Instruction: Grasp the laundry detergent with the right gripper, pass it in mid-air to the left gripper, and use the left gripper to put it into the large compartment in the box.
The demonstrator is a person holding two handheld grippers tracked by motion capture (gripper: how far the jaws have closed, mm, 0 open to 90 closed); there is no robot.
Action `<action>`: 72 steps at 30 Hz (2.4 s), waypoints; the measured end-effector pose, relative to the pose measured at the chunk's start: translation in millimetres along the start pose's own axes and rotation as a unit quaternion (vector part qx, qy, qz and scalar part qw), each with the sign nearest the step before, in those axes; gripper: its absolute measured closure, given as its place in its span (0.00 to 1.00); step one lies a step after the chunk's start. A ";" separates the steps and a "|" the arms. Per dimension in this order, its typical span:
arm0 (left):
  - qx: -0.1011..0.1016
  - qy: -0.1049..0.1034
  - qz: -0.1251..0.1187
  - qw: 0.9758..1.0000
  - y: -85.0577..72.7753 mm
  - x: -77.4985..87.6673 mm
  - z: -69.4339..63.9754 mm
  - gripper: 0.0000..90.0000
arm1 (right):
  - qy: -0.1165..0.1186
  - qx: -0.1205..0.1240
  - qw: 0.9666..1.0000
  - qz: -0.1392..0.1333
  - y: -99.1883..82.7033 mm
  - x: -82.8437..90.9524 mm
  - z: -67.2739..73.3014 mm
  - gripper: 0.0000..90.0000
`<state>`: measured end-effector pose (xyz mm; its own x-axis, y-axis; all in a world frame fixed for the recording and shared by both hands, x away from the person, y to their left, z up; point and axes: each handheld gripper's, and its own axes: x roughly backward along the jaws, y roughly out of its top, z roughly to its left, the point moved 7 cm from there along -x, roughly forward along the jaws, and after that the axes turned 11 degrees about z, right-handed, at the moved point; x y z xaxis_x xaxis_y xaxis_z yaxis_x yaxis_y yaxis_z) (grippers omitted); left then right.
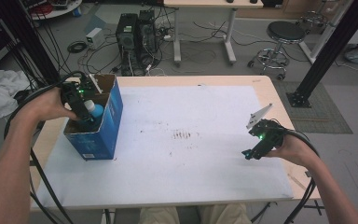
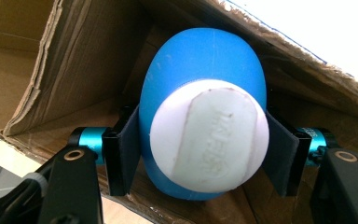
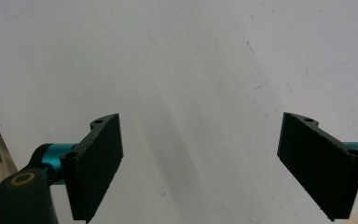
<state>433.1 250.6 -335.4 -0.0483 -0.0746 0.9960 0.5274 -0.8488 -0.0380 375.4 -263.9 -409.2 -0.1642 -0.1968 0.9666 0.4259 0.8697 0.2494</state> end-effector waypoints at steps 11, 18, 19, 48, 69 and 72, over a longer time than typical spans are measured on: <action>0.001 -0.001 0.001 1.000 -0.4 -0.1 0.7 0.41 | 0.003 0.001 1.000 0.000 0.6 -2.1 3.0 0.15; 0.003 -0.001 0.004 1.000 0.3 0.7 -0.9 0.38 | 0.002 0.002 1.000 0.000 1.4 -1.5 3.0 0.15; 0.003 0.001 0.004 1.000 0.0 1.6 -0.4 0.36 | 0.001 0.002 1.000 0.000 1.5 -1.3 2.9 0.15; 0.020 0.031 -0.001 0.999 -1.9 37.2 6.6 0.22 | -0.002 0.002 1.000 0.004 -0.6 -1.0 4.2 0.15; -0.005 0.077 -0.024 0.997 18.6 100.4 -6.9 0.18 | -0.004 0.004 1.000 0.009 0.8 -2.1 5.6 0.15; -0.022 0.080 -0.031 0.996 27.6 108.3 -16.5 0.18 | -0.003 0.004 1.000 0.009 1.6 -2.5 6.5 0.15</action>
<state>428.4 210.4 -229.8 -0.2161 -0.1014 0.9711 0.4818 -0.8761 0.0157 370.7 -259.1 -411.6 -0.1617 -0.1778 0.9707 0.4210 0.8772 0.2308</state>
